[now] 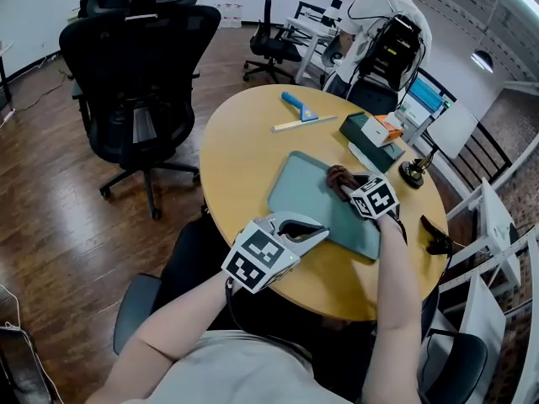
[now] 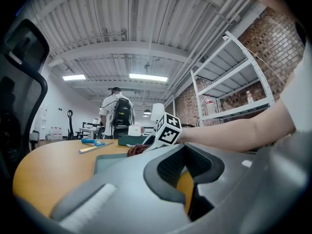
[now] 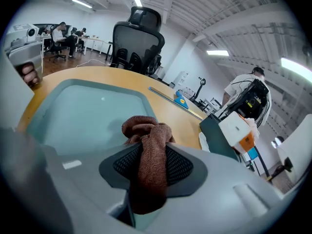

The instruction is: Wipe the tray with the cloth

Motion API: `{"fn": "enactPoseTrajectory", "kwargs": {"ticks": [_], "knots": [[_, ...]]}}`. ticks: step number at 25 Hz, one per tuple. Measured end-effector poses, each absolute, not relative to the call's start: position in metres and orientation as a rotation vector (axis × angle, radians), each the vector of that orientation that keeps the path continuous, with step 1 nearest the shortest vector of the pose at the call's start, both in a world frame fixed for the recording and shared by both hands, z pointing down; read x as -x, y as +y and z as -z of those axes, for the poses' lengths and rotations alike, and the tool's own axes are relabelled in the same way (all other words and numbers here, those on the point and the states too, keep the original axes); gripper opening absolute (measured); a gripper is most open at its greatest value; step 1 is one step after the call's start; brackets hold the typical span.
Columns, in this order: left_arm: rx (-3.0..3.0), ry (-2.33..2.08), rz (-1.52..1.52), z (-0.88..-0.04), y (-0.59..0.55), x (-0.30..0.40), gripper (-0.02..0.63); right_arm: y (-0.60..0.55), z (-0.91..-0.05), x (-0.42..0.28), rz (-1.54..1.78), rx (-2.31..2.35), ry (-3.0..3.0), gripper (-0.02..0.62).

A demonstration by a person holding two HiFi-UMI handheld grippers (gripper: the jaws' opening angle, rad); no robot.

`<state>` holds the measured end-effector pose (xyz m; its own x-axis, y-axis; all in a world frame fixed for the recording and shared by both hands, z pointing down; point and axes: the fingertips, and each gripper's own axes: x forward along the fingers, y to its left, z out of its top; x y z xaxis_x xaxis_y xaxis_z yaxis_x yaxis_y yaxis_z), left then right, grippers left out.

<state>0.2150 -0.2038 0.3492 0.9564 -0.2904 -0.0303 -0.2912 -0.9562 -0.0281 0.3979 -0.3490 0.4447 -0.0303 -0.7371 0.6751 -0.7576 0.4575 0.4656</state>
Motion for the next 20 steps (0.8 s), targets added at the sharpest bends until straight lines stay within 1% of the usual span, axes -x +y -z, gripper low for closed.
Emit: {"fn": "enactPoseTrajectory", "kwargs": {"ticks": [8,20], "knots": [[3.061,0.500,-0.065,-0.346,-0.207,-0.212,0.321,-0.366,-0.443,-0.364,0.014,-1.205,-1.807,0.133],[3.063,0.498,-0.076,-0.347,-0.205,-0.209,0.321,-0.303,-0.443,-0.315,0.040,-1.022,-1.903,0.135]]}}
